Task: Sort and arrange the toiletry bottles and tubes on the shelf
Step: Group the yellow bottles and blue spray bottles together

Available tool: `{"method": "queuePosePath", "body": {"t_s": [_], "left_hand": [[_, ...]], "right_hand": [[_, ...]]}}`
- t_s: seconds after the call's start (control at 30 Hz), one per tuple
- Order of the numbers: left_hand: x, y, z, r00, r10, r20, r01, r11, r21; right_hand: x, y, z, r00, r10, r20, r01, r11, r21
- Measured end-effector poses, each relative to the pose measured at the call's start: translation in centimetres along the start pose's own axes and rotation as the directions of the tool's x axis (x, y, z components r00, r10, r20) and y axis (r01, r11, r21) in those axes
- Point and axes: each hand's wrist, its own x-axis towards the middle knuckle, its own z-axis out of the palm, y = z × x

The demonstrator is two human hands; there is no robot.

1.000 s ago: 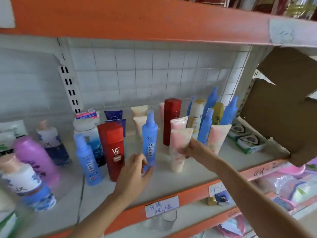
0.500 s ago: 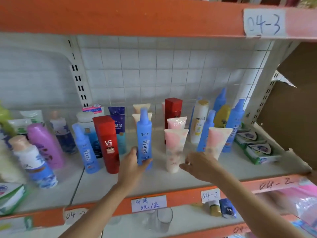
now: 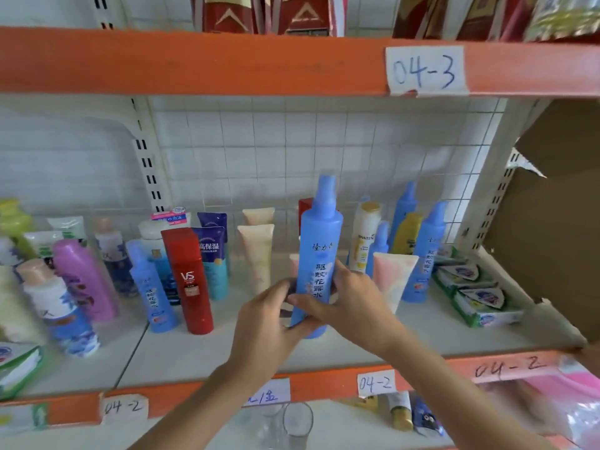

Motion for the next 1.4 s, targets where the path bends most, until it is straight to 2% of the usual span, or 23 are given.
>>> {"method": "queuePosePath", "body": {"t_s": [0.07, 0.27, 0.37, 0.57, 0.67, 0.8, 0.97, 1.2, 1.3, 1.4], "left_hand": [[0.4, 0.9, 1.6, 0.998, 0.032, 0.053, -0.031, 0.999, -0.017], [0.9, 2.0, 6.4, 0.975, 0.126, 0.185, -0.129, 0.992, 0.004], [0.1, 1.1, 9.3, 0.974, 0.04, 0.222, -0.037, 0.999, -0.018], [1.0, -0.6, 13.9, 0.944, -0.239, 0.227, 0.246, 0.969, -0.004], [2.5, -0.6, 15.0, 0.906, -0.309, 0.289, 0.331, 0.943, -0.032], [3.7, -1.0, 15.9, 0.856, -0.344, 0.386, 0.385, 0.922, -0.031], [3.3, -2.2, 16.2, 0.856, -0.31, 0.414, 0.369, 0.927, -0.069], [2.6, -2.9, 16.3, 0.892, -0.27, 0.363, 0.332, 0.936, -0.12], [2.5, -2.9, 16.4, 0.893, -0.278, 0.354, 0.334, 0.936, -0.109], [2.3, -3.0, 16.4, 0.888, -0.296, 0.351, 0.349, 0.932, -0.099]], "right_hand": [[-0.8, 1.6, -1.5, 1.0, 0.027, -0.012, -0.027, 1.0, 0.015], [-3.3, 5.9, -5.4, 0.988, 0.129, -0.09, -0.137, 0.987, -0.088], [-4.2, 8.8, -6.5, 0.972, 0.22, -0.079, -0.227, 0.969, -0.093], [-4.4, 13.0, -6.5, 0.926, 0.368, -0.084, -0.377, 0.916, -0.14], [-3.8, 14.2, -6.0, 0.897, 0.428, -0.111, -0.441, 0.878, -0.187], [-2.7, 15.4, -5.9, 0.854, 0.497, -0.156, -0.514, 0.851, -0.108], [-2.0, 16.4, -6.9, 0.823, 0.535, -0.188, -0.547, 0.837, -0.01], [-1.5, 17.0, -6.9, 0.824, 0.524, -0.218, -0.55, 0.832, -0.078], [-1.6, 17.2, -6.7, 0.839, 0.504, -0.207, -0.535, 0.834, -0.135], [-1.9, 17.5, -6.5, 0.857, 0.474, -0.202, -0.502, 0.856, -0.122]]}}
